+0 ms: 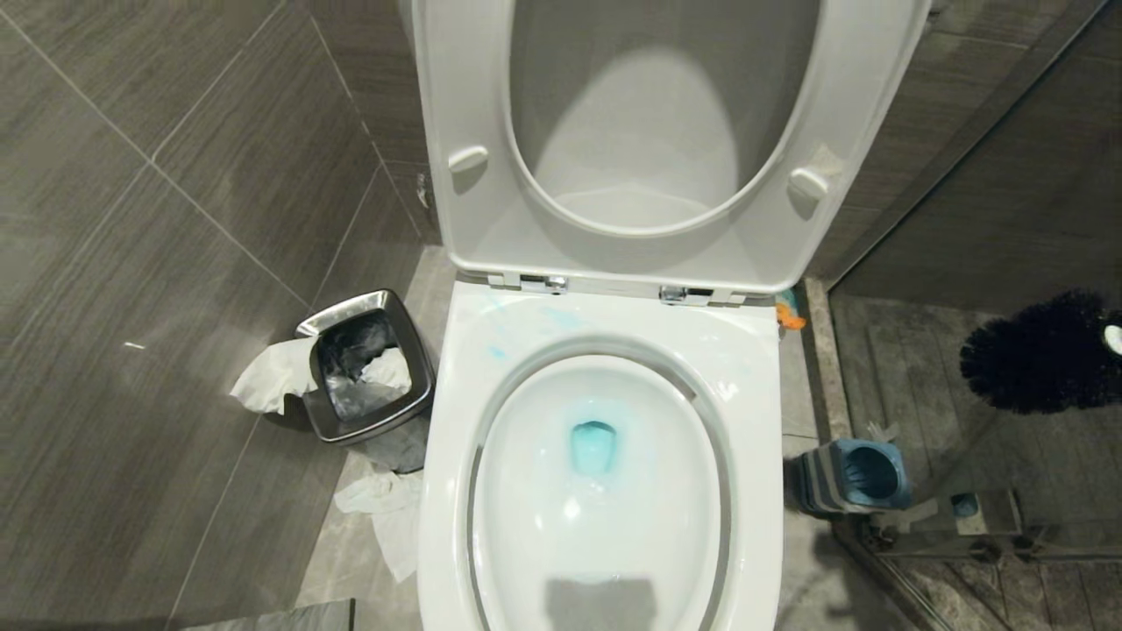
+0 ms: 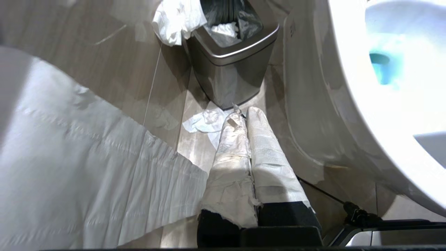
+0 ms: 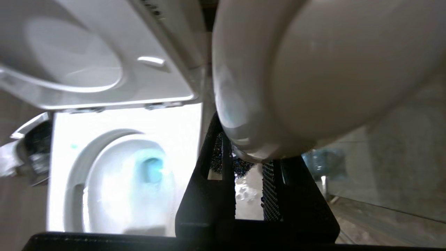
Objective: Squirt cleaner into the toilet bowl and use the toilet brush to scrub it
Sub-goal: Scrub the toilet bowl
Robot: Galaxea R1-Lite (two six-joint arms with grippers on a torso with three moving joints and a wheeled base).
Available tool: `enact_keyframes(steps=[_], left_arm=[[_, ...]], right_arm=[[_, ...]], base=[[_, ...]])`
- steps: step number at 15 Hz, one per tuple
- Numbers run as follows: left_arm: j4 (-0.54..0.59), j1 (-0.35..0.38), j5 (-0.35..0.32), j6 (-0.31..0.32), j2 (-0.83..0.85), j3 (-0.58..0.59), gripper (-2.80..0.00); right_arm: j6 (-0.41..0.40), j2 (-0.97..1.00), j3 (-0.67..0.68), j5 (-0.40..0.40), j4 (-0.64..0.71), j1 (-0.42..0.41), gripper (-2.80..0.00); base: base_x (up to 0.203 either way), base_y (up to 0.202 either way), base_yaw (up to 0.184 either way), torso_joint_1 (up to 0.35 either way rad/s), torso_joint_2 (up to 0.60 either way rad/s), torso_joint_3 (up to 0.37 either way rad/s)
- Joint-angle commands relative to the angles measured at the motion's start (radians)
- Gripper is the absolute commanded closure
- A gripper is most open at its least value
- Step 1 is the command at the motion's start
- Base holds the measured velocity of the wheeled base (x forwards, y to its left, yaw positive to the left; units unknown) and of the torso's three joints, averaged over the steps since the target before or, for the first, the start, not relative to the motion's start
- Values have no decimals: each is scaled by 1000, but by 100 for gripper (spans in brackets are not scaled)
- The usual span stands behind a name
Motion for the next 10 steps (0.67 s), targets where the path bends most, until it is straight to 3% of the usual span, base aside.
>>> enact_keyframes(steps=[1,6,8,10], left_arm=[[0,0,1,0,0,2,0],[0,0,1,0,0,2,0],[0,0,1,-2,0,2,0],[0,0,1,-3,0,2,0]], right_arm=[[1,36,20,54,4,0,0],[30,135,10,148,4,16,0],[40,167,10,150,4,86,0],[48,219,2,101,3,179,0]], base=[[0,0,0,2,2,207],[0,0,0,0,2,200],[0,0,0,1,2,199],[0,0,0,0,5,201]])
